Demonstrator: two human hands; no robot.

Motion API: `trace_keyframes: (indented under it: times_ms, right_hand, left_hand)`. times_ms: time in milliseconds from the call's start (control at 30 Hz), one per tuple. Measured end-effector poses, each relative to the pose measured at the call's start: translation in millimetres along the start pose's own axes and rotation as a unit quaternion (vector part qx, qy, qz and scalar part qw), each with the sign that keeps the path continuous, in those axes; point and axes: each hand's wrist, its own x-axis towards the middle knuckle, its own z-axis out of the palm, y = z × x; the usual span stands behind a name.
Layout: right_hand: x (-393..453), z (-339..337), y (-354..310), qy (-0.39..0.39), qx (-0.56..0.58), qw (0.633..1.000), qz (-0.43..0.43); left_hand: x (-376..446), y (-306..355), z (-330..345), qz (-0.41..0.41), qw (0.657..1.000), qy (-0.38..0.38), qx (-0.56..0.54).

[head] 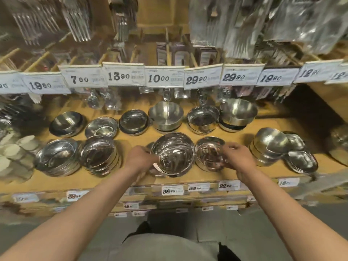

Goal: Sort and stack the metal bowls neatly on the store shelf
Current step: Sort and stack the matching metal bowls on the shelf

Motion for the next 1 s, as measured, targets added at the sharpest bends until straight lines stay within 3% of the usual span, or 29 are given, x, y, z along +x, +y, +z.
trace_keyframes:
  times_ms: [100,333,533,667,1000]
  right_hand:
    - [15,-18,8,0.043,-0.013,0.999,0.025]
    - [19,-12,-6,-0.160,0.045,0.986,0.003]
    - [37,-29,-3,-0.084,-0.001,0.996,-0.008]
    - [56,-39,3,-0.050,-0.020,0.998,-0.039]
    - [77,-56,19,-0.098,-0.098,0.988,-0.074]
  left_hand:
    - [6,10,2,0.002,1.000,0.000,-0.008]
    - [24,45,42,0.045,0.998,-0.045,0.025]
    - [42,74,83,0.067,0.992,-0.106,0.011]
    - [48,86,102,0.056,0.992,-0.108,0.035]
    - [41,76,131,0.025,0.999,-0.008,0.032]
